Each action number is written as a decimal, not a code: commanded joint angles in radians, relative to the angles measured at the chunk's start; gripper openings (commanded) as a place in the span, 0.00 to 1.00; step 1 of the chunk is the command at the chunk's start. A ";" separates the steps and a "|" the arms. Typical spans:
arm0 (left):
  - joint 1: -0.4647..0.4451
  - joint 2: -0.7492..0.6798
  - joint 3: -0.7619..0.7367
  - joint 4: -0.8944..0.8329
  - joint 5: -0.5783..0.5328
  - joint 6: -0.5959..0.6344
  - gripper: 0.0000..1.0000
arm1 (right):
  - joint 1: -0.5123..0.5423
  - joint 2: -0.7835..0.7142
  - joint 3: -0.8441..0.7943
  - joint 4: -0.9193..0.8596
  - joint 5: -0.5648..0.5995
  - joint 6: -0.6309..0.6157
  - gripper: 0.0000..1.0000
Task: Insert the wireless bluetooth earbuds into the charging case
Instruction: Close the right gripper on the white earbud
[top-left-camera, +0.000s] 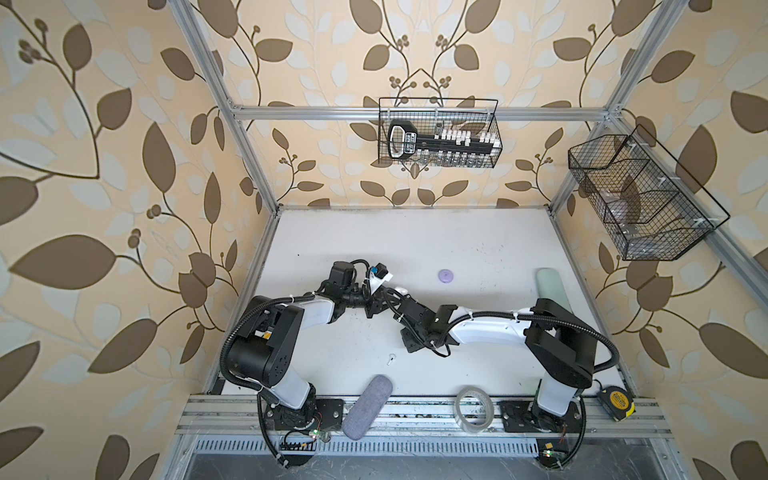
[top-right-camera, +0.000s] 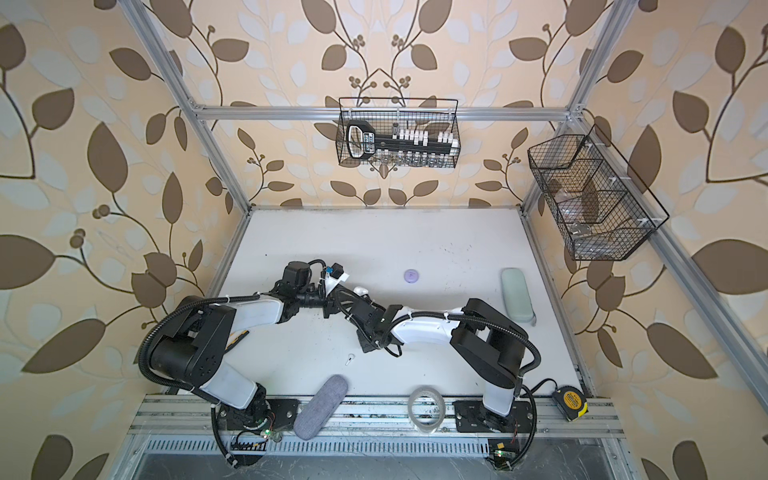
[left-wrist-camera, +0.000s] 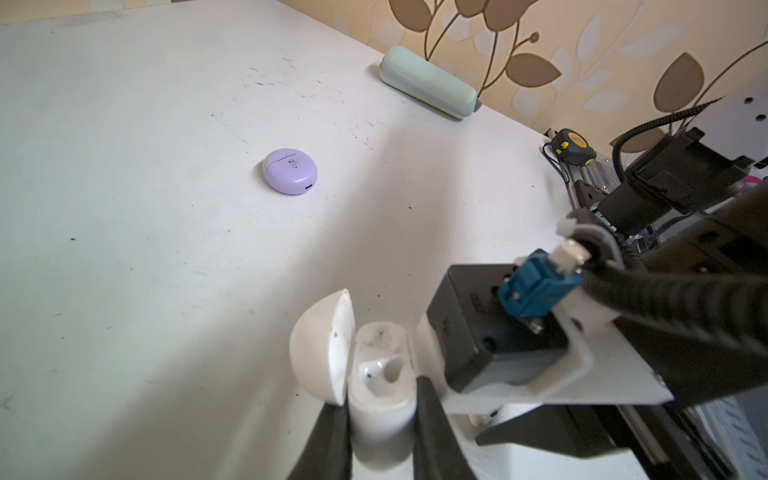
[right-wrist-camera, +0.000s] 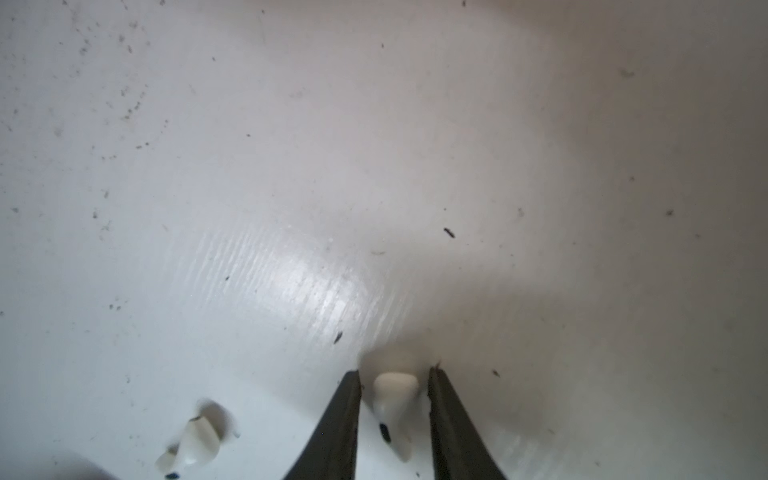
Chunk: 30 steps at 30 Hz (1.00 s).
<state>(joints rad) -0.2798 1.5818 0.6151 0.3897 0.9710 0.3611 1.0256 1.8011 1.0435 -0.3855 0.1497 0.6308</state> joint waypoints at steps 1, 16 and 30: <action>0.004 0.007 0.029 0.029 0.008 -0.007 0.06 | 0.006 0.027 0.028 -0.024 -0.007 -0.008 0.30; 0.004 0.010 0.032 0.023 0.007 -0.008 0.07 | 0.008 0.037 0.046 -0.068 0.021 -0.031 0.29; 0.004 0.010 0.035 0.018 0.009 -0.005 0.07 | 0.009 0.048 0.053 -0.072 0.020 -0.042 0.25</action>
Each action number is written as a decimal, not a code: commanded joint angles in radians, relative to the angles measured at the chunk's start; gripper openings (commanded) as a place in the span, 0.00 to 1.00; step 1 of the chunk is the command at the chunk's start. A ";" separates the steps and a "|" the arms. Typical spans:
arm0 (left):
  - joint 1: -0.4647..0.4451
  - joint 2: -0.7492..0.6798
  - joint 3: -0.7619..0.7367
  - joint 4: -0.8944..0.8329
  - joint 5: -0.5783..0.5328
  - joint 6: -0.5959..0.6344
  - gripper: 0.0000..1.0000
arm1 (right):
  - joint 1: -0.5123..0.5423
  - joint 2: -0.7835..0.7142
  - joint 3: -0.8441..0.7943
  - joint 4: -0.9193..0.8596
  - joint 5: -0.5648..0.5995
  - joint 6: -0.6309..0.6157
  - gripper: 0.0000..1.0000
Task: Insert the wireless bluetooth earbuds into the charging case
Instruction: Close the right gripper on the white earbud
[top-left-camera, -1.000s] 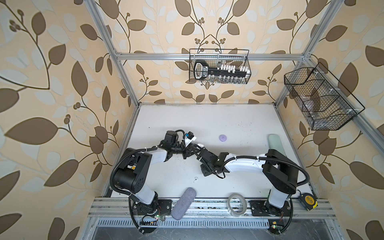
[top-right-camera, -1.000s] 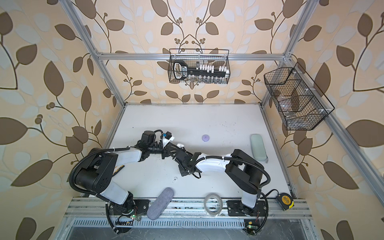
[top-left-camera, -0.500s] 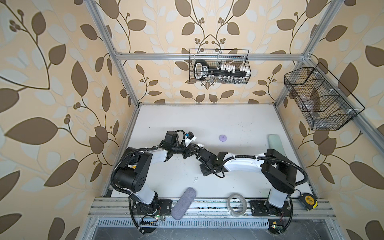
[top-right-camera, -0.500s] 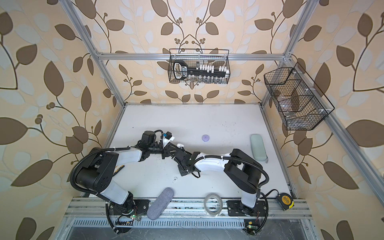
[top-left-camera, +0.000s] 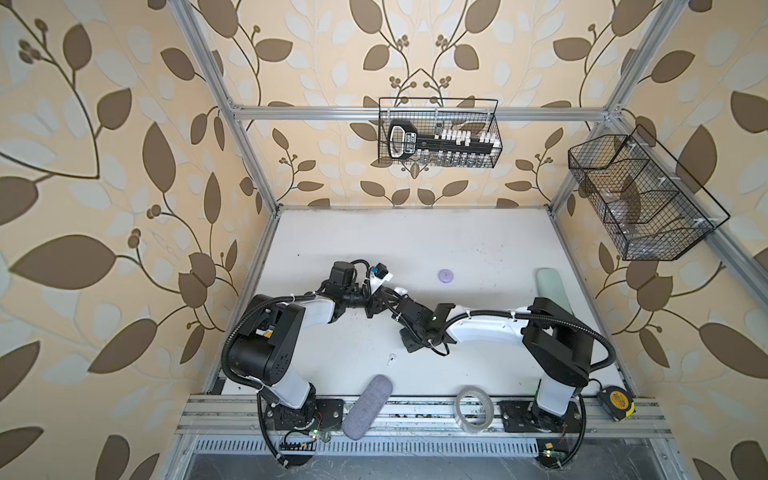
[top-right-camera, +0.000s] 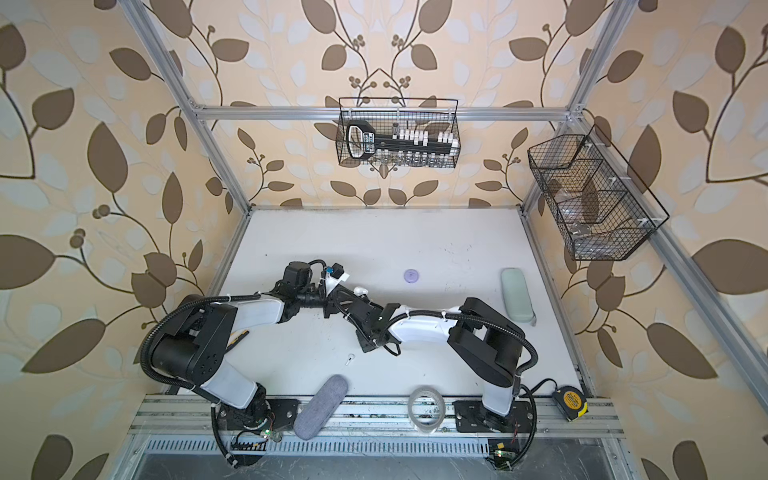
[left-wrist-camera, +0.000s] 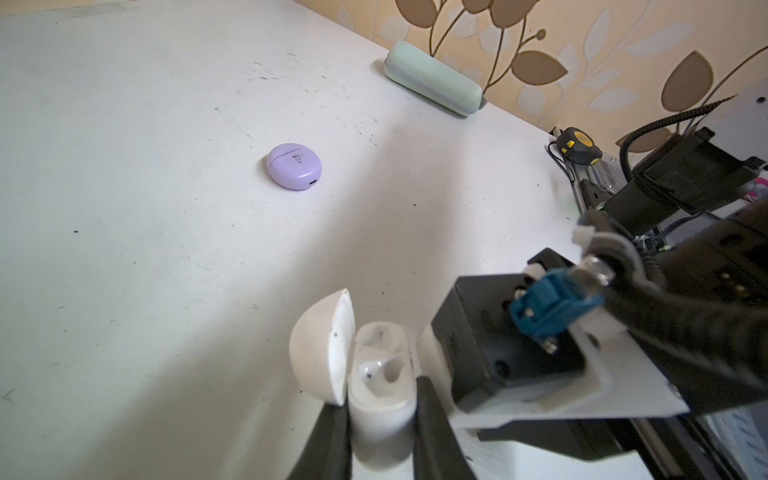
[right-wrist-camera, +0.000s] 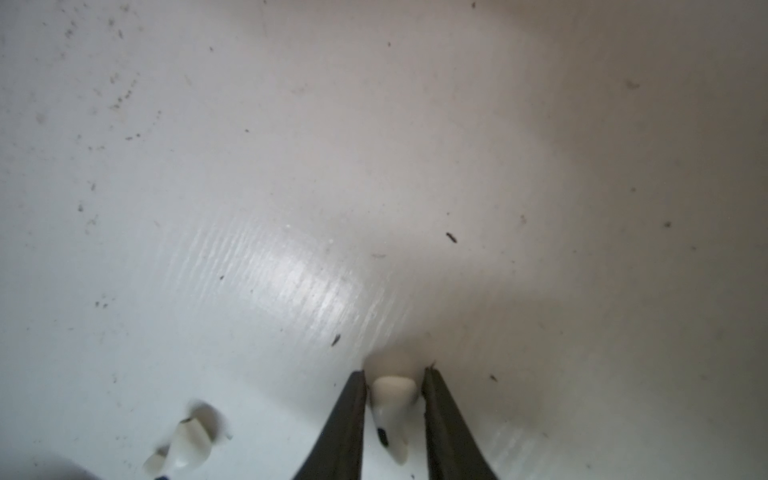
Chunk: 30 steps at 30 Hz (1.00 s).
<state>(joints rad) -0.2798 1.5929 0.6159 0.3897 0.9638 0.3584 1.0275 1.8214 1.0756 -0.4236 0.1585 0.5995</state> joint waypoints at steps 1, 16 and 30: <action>0.004 0.000 0.034 0.018 0.016 -0.003 0.07 | 0.006 0.028 0.022 -0.035 0.009 -0.010 0.25; 0.004 -0.002 0.033 0.013 0.021 0.002 0.07 | 0.013 0.020 0.018 -0.036 0.013 -0.007 0.23; 0.004 0.000 0.036 0.009 0.026 0.005 0.08 | 0.014 -0.002 0.012 -0.037 0.029 -0.004 0.19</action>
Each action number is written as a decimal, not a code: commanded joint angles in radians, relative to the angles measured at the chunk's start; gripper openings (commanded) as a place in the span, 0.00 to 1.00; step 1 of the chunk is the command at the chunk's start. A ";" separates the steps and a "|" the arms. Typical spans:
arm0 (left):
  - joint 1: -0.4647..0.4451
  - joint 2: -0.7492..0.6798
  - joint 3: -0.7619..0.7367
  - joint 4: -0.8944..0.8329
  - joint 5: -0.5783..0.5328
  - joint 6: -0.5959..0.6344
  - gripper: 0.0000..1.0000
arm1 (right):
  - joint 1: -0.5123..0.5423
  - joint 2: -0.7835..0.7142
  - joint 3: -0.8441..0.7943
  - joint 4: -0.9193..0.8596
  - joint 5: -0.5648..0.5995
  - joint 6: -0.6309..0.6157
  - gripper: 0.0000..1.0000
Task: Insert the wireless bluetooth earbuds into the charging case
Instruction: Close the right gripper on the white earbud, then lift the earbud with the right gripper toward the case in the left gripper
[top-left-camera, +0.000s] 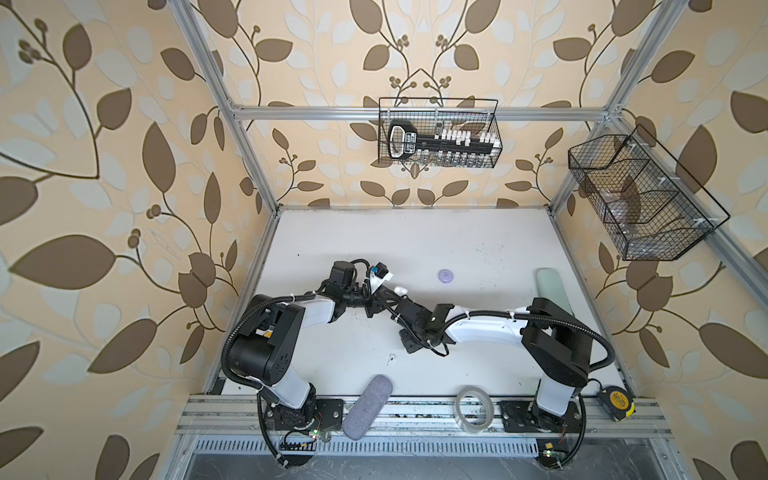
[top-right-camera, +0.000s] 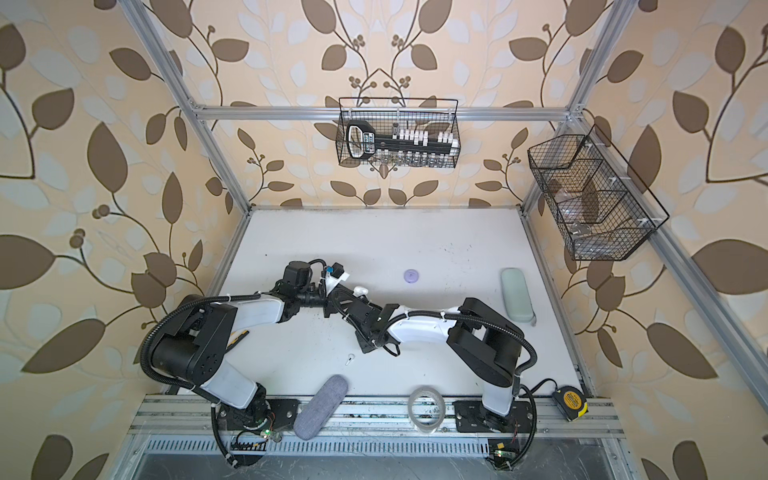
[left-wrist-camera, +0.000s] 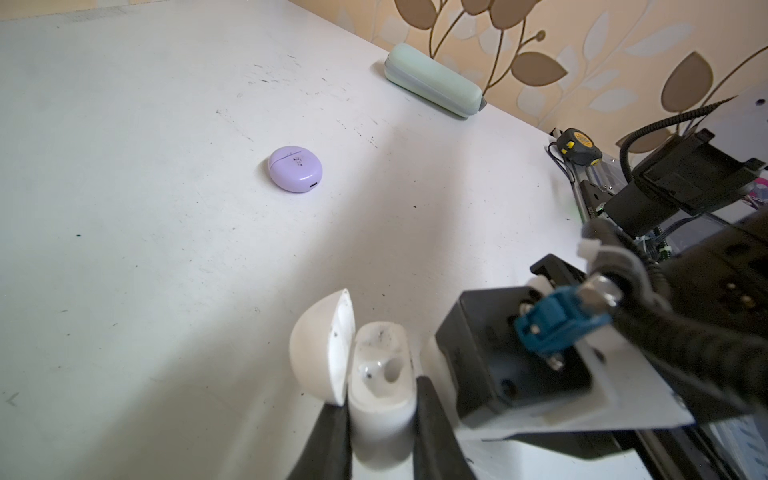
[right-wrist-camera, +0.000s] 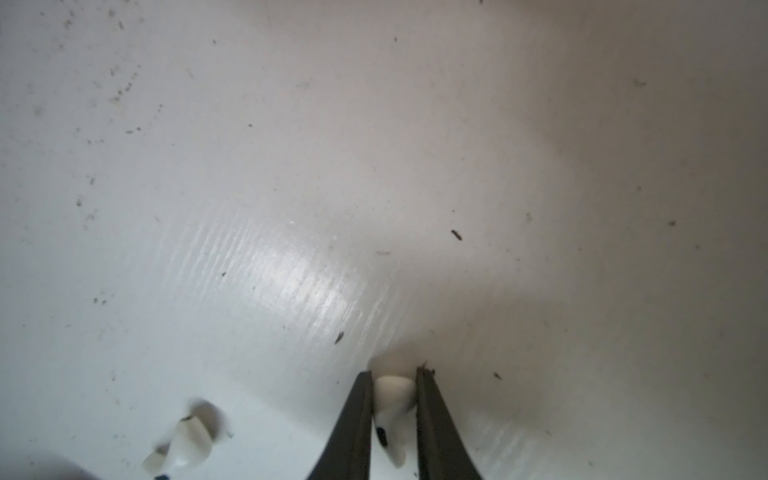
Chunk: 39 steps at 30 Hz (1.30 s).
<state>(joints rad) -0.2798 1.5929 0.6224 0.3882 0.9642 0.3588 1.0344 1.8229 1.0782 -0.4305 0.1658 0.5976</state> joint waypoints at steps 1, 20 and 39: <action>0.004 0.001 0.030 0.011 0.024 0.005 0.08 | 0.007 -0.006 0.010 -0.030 0.024 -0.001 0.19; 0.002 0.005 0.048 -0.007 0.011 -0.009 0.06 | 0.001 -0.069 -0.002 -0.030 0.057 0.011 0.18; -0.049 -0.044 0.194 -0.280 -0.008 0.079 0.08 | -0.059 -0.268 -0.115 0.032 0.070 0.034 0.16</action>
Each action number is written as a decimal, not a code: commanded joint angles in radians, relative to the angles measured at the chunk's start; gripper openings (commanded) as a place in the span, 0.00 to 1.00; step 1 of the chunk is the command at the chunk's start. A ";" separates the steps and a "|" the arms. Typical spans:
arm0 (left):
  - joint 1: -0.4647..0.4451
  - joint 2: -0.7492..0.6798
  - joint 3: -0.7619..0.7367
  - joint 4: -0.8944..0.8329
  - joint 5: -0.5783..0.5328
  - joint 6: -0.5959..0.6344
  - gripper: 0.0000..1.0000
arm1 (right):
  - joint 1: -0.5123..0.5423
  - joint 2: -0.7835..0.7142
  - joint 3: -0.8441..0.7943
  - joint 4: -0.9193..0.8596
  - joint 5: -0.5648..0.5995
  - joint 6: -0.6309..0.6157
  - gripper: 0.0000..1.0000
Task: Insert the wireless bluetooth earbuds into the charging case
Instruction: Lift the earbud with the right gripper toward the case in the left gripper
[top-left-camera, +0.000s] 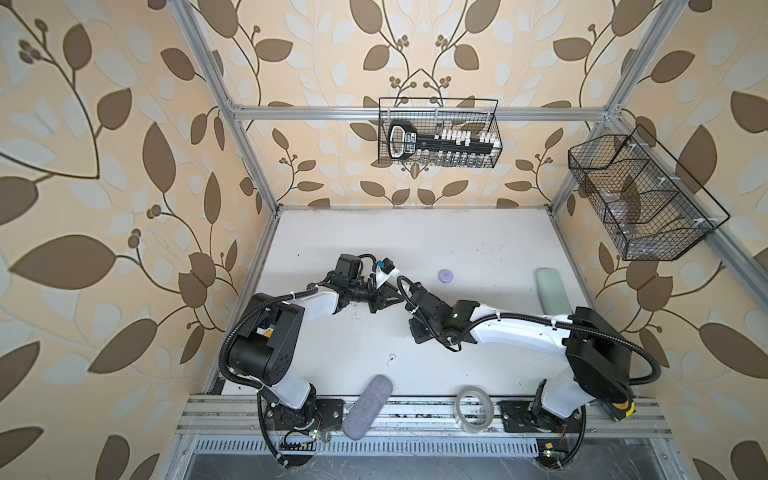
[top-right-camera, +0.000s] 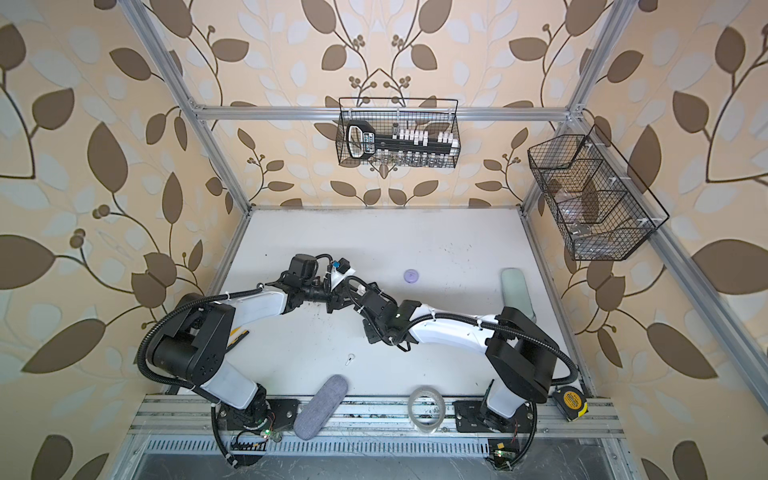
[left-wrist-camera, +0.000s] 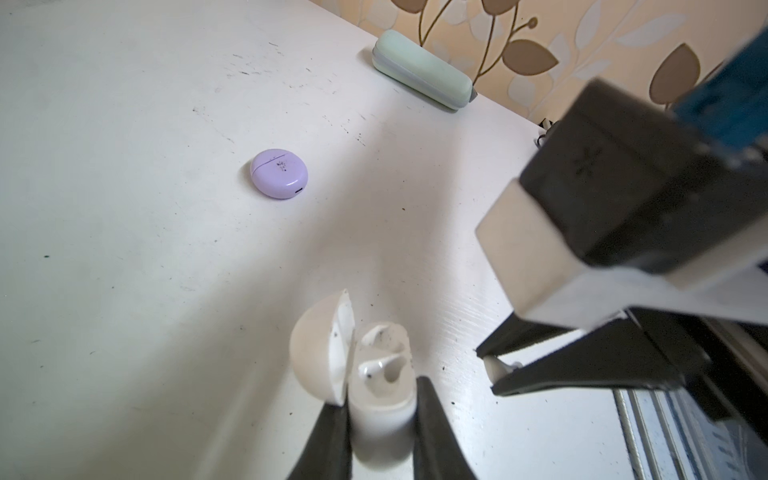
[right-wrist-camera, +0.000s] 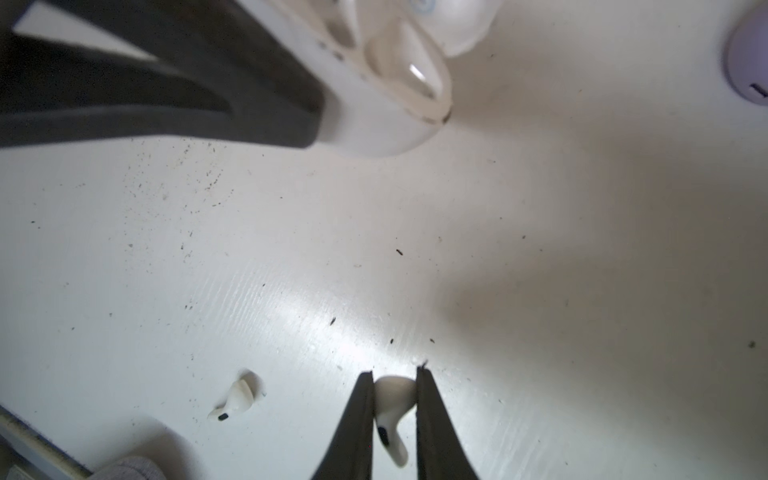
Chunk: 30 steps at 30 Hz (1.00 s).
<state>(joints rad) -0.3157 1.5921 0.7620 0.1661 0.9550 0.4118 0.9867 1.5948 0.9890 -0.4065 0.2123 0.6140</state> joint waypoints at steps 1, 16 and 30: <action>-0.021 -0.047 0.064 -0.060 -0.003 0.020 0.08 | -0.019 -0.057 -0.036 0.010 0.024 0.018 0.16; -0.162 -0.080 0.085 0.007 -0.041 -0.135 0.08 | -0.161 -0.329 -0.198 0.078 -0.065 0.030 0.17; -0.171 -0.086 0.038 0.059 -0.029 -0.167 0.09 | -0.206 -0.397 -0.218 0.159 -0.058 0.056 0.18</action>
<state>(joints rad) -0.4847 1.5547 0.8101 0.1837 0.9077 0.2539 0.7845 1.2106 0.7910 -0.2890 0.1562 0.6472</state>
